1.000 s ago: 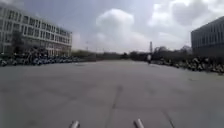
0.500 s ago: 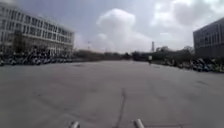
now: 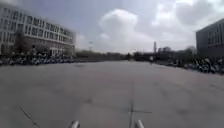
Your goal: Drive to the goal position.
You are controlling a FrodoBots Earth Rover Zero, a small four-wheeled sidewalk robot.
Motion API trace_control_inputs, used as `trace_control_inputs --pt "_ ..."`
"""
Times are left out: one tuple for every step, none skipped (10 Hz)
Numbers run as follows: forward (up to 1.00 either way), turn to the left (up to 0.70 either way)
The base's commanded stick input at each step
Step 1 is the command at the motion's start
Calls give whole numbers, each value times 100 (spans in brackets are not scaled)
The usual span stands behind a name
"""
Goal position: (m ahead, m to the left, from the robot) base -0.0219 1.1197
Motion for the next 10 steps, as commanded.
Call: trace_control_inputs --pt "85 -27" --pt "85 -27" --pt "85 -27" --pt "85 -27" --pt "85 -27" --pt "85 -27" --pt "85 -27" --pt "85 -27" --pt "85 -27" --pt "85 -27"
